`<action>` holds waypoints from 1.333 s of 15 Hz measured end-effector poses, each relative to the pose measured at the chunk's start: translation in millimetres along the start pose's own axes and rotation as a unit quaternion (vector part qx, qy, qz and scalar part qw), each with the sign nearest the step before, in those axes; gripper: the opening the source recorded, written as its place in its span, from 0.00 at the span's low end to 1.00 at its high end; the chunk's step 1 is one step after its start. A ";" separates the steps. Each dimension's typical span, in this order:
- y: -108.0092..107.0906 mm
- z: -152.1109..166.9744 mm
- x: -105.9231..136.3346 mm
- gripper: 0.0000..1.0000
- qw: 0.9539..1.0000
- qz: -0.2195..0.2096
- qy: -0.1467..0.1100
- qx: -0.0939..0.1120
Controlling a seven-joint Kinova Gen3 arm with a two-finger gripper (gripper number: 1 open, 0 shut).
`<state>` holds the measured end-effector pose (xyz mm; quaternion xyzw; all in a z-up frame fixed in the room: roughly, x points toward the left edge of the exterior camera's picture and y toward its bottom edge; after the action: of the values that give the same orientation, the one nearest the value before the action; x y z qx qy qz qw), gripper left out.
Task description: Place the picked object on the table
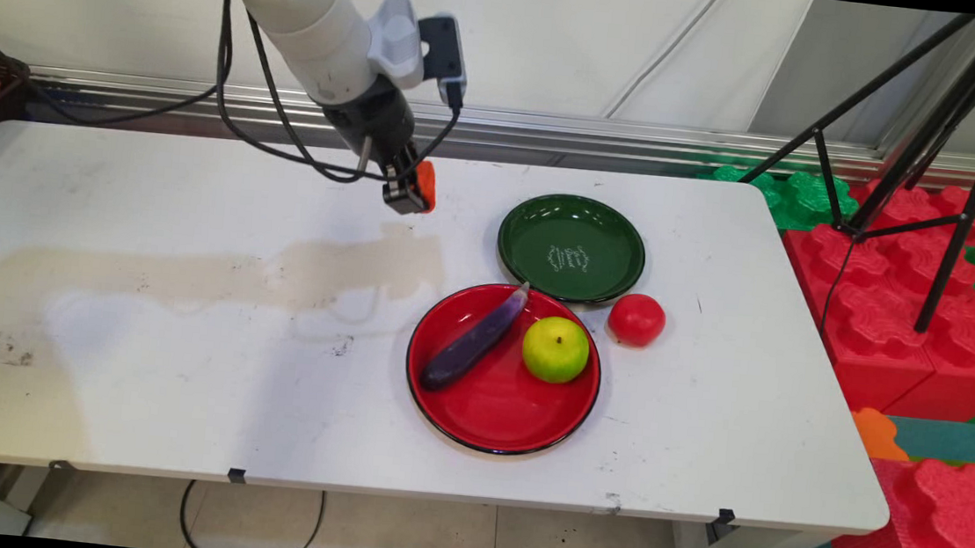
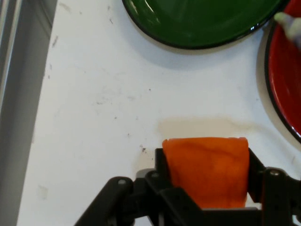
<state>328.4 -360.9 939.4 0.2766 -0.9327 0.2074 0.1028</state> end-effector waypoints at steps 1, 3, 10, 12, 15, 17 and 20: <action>0.4 5.9 -1.1 0.00 1.000 0.005 -0.005 -0.004; 0.6 16.9 -2.5 0.00 1.000 0.012 -0.012 -0.009; -2.4 66.9 -6.6 0.00 0.998 0.045 -0.042 -0.026; -3.1 77.8 -8.1 0.00 0.997 0.051 -0.048 -0.030; -3.8 96.0 -11.0 0.00 0.996 0.060 -0.055 -0.038; -3.8 107.8 -13.0 0.00 0.995 0.068 -0.059 -0.044; -3.7 122.3 -15.6 0.00 0.994 0.079 -0.063 -0.052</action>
<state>334.0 -410.6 826.6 0.2090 -0.9657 0.1480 0.0420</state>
